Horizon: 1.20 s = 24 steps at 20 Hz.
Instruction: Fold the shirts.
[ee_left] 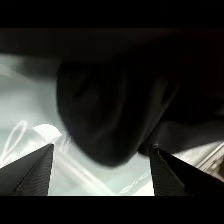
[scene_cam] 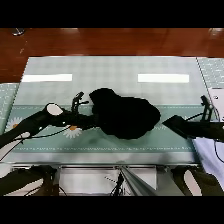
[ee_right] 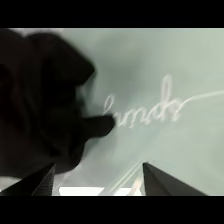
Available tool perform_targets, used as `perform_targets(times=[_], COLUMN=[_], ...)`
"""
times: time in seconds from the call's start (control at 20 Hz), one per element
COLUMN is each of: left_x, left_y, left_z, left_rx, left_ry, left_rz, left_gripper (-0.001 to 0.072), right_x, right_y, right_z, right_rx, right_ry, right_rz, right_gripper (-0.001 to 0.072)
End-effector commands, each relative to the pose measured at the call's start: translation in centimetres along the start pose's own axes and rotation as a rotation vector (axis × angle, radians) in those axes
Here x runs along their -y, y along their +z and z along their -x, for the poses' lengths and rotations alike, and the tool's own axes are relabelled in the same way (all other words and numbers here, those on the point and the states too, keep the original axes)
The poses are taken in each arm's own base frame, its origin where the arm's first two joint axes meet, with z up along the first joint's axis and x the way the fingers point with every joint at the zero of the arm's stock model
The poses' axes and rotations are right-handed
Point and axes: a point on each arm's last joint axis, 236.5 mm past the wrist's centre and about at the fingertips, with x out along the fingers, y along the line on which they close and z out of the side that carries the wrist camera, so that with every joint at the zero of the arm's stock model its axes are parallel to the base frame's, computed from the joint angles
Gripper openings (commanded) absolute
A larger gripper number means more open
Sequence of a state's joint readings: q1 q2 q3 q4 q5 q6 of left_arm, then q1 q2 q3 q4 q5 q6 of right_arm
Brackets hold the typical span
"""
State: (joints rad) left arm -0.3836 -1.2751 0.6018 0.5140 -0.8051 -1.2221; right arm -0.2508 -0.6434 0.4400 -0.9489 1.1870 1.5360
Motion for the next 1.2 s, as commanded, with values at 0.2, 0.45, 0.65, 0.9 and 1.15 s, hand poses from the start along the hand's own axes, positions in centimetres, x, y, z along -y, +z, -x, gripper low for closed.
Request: perform_targets(times=[0.2, 0.45, 0.65, 0.9, 1.15], left_x=[3.7, 5.6, 6.0, 6.0, 7.9], left_y=[1.0, 1.1, 1.6, 1.6, 5.1], left_z=[-4.1, -5.1, -4.5, -4.4, -1.2], left_rx=[-0.019, -0.083, -0.089, -0.092, -0.030], left_ry=[-0.075, -0.121, -0.141, -0.144, -0.219], left_rz=[-0.033, -0.118, -0.120, -0.118, -0.119], left_gripper=[0.0701, 0.0026, 0.0026, 0.0026, 0.0026], right_x=[-2.7, -6.0, -8.7, -8.0, -12.6], right_y=[-4.8, -4.1, -3.0, -1.7, 1.1], right_z=[-3.3, -4.5, -6.0, -8.9, -6.9], right_rx=[-0.098, -0.039, -0.040, -0.104, -0.124], right_ry=[0.074, 0.155, 0.222, 0.158, 0.217], right_rz=[0.052, 0.026, 0.011, -0.012, 0.191], right_gripper=[0.0618, 0.0618, 0.0618, 0.0612, 0.0022])
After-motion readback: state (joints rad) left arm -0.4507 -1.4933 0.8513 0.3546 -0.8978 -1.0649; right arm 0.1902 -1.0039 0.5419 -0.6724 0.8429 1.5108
